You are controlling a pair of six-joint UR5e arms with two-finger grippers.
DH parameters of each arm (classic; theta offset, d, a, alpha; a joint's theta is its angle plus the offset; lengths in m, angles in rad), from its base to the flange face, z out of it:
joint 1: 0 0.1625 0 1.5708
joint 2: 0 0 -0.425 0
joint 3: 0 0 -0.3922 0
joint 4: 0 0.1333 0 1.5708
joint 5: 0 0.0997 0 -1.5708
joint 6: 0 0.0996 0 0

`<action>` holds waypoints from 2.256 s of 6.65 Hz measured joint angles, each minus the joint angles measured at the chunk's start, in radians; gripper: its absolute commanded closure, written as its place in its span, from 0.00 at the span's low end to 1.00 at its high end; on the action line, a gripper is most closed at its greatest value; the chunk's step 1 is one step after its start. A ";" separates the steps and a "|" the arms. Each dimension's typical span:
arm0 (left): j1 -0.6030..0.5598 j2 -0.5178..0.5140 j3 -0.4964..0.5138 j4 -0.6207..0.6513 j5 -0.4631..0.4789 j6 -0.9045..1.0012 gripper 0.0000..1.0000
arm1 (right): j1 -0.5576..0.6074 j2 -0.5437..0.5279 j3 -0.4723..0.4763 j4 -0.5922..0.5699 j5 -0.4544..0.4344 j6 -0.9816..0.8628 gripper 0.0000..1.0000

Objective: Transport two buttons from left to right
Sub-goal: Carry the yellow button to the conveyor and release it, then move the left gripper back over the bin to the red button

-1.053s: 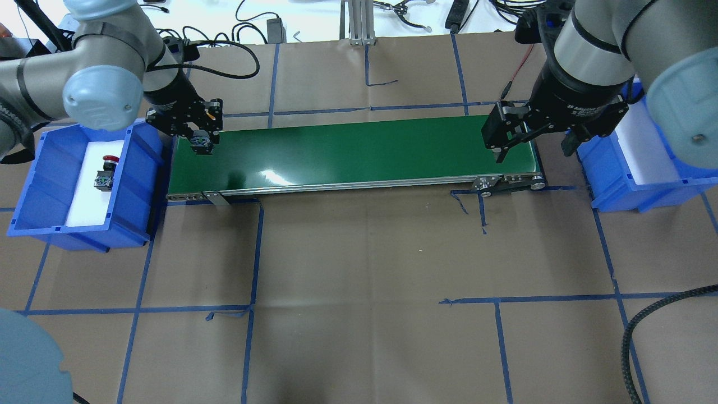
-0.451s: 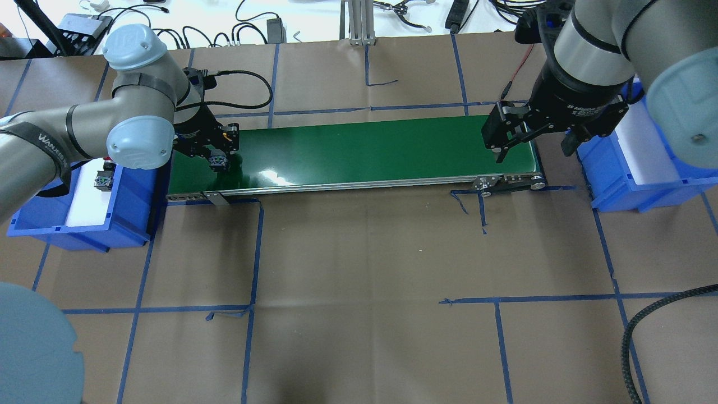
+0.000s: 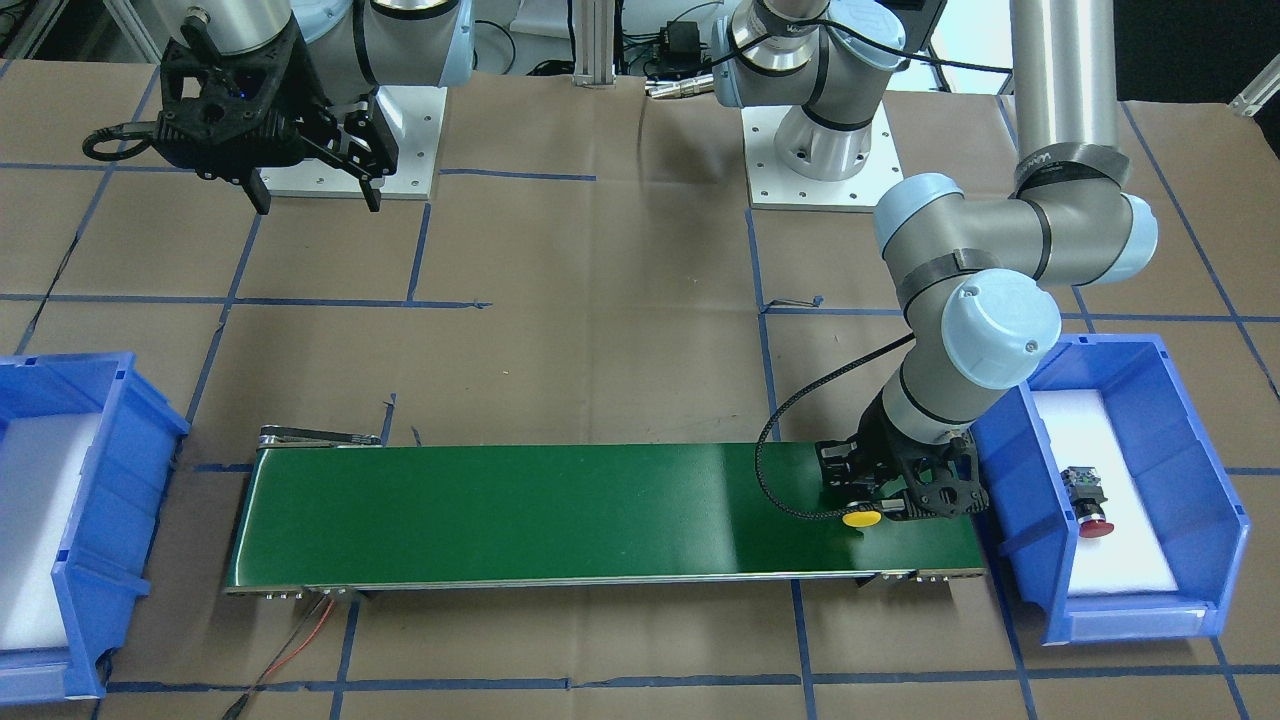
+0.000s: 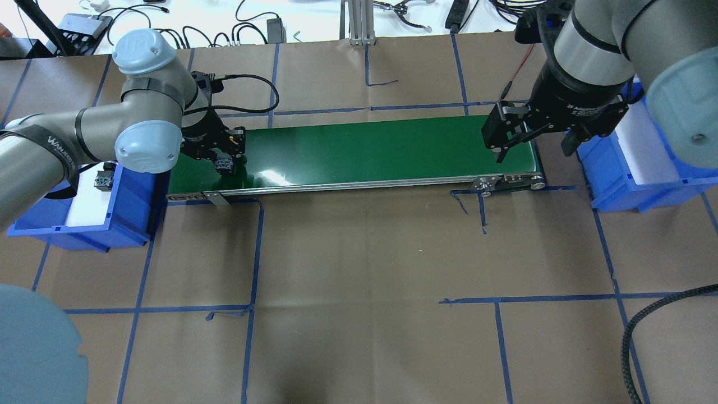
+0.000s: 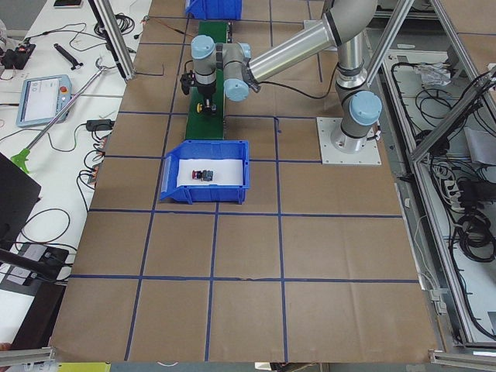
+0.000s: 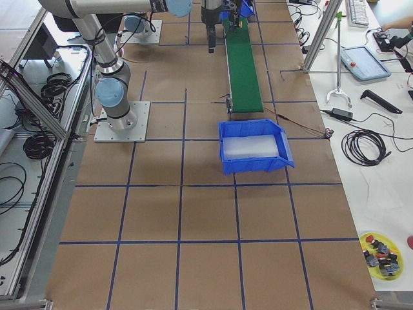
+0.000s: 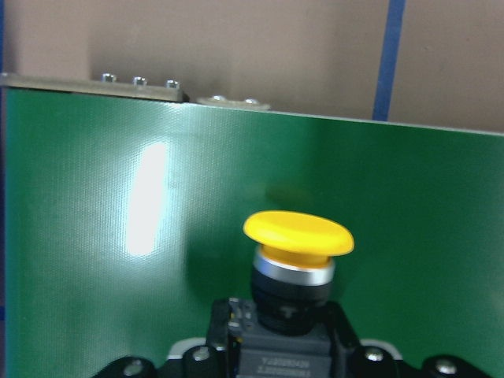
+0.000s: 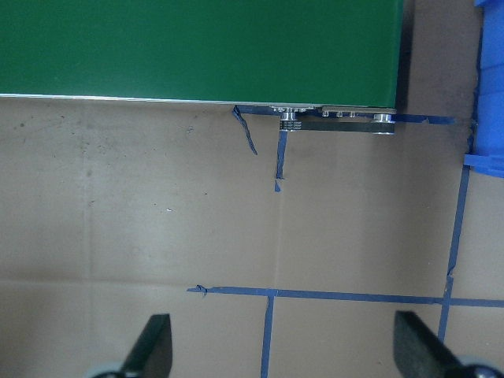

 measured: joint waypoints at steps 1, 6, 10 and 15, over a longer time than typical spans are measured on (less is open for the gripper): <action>-0.001 0.002 0.001 0.000 0.000 0.000 0.00 | 0.000 0.000 0.000 0.000 0.000 0.000 0.00; 0.004 0.080 0.125 -0.134 0.003 0.006 0.00 | 0.000 0.000 0.000 0.000 0.000 0.000 0.00; 0.043 0.186 0.185 -0.339 0.024 0.052 0.00 | 0.000 0.000 0.000 0.000 0.000 0.000 0.00; 0.319 0.168 0.195 -0.355 0.029 0.379 0.00 | 0.000 0.000 0.000 0.000 0.000 0.000 0.00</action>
